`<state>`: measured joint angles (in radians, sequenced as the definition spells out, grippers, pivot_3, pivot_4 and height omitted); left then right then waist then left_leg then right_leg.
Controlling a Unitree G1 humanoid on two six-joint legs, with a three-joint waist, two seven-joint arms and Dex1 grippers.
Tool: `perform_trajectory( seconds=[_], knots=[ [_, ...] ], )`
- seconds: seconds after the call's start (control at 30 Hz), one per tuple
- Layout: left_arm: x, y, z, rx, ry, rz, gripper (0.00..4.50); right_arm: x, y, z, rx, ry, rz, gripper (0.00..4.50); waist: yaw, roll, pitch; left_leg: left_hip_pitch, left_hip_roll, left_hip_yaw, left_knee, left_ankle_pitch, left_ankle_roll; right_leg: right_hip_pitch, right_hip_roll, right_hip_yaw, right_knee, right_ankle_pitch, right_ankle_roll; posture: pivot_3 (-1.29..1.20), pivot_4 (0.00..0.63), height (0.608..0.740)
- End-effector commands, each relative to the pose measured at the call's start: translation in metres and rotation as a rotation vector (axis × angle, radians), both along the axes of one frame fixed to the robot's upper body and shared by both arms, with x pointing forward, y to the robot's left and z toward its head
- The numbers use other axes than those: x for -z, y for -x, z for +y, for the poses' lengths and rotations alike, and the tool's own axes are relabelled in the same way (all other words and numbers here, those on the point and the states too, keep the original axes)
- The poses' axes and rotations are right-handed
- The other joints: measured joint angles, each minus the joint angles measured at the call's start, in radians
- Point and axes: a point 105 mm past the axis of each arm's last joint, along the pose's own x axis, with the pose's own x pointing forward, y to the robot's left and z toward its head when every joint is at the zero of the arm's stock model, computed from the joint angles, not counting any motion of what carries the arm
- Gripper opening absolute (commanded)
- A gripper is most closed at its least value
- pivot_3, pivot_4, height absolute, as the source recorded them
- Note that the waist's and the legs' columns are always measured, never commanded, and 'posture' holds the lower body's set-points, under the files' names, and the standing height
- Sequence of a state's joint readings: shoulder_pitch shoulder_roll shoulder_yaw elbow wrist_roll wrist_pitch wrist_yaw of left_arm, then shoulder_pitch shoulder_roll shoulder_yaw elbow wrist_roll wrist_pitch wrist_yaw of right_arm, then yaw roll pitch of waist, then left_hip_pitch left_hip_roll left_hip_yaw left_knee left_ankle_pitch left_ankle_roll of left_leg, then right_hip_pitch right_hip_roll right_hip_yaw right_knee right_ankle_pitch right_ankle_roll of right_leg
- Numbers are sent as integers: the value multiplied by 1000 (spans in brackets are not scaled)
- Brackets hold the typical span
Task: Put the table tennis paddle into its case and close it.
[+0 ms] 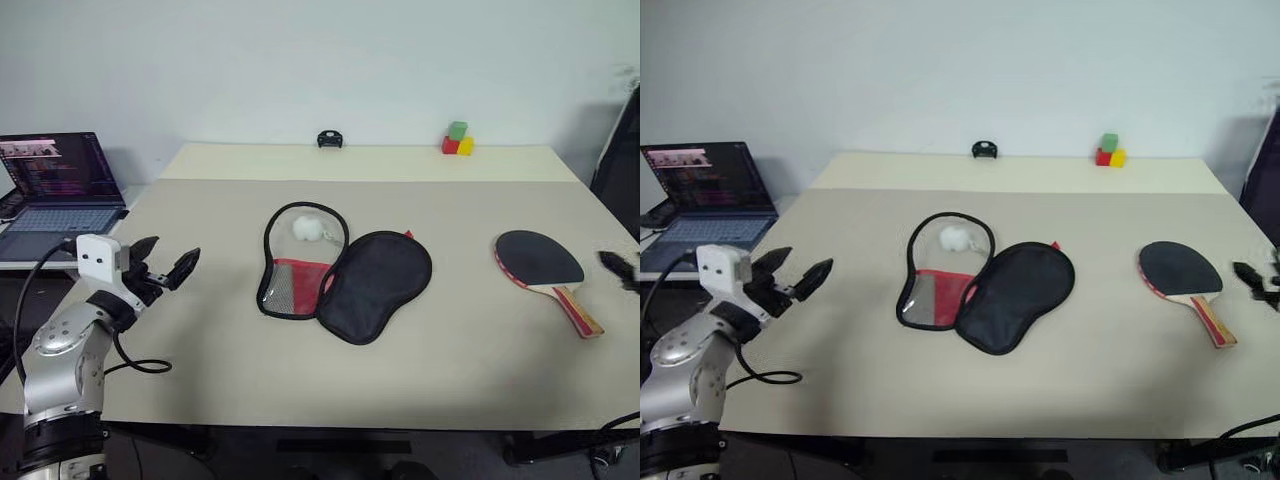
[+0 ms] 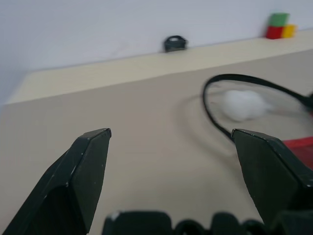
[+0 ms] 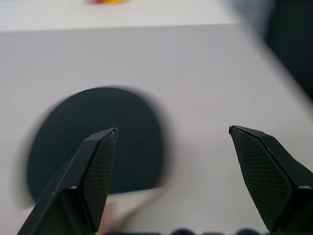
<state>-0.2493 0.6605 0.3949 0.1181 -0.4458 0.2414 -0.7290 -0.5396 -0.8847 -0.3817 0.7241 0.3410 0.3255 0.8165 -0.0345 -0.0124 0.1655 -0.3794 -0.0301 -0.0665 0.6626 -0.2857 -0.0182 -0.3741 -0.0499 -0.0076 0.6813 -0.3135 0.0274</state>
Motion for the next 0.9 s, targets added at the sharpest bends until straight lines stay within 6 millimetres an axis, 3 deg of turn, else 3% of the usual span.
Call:
perform_trajectory(
  seconds=[0.03, 0.23, 0.4, 0.5, 0.6, 0.9],
  knots=[
    [-17, 4, -17, 119, -36, -17, 4333, -26, -3, 51, -215, -11, -63, 3979, 1, 1, 0, 0, 0, 0, 0, 0, 0, 0, 0, 0, 1, 0, 0, 0, 150, 740],
    [-33, 2, -35, 253, -36, -7, 4333, -28, 6, 108, -386, -53, -36, 3979, 14, 1, 0, -2, 0, -3, 1, 0, 0, -1, 0, -2, -1, 0, 0, 0, 150, 740],
    [-44, 8, -66, 498, -61, 38, 4333, -3, 31, 164, -565, -69, 110, 3979, 23, 0, 0, -2, -1, -4, 0, 0, 0, -1, 0, -3, -1, 0, 0, 0, 150, 740],
    [-45, 6, -74, 557, -89, 54, 4333, 4, 40, 174, -579, -94, 170, 3979, 27, 0, 0, -2, -1, -3, 0, 0, 0, -1, 0, -2, -1, 0, 0, 0, 150, 740],
    [-46, 5, -85, 626, -104, 71, 4333, 11, 44, 181, -570, -127, 214, 4481, 27, 0, 0, -2, -1, -4, 1, 0, 0, -1, 0, -2, -1, 0, 0, 0, 150, 740],
    [-47, 7, -107, 731, -124, 80, 4333, 35, 40, 212, -519, -241, 329, 4481, 24, 0, 0, -2, -1, -4, 0, 0, 0, -1, 0, -2, -1, 0, 0, 0, 150, 740]
  ],
)
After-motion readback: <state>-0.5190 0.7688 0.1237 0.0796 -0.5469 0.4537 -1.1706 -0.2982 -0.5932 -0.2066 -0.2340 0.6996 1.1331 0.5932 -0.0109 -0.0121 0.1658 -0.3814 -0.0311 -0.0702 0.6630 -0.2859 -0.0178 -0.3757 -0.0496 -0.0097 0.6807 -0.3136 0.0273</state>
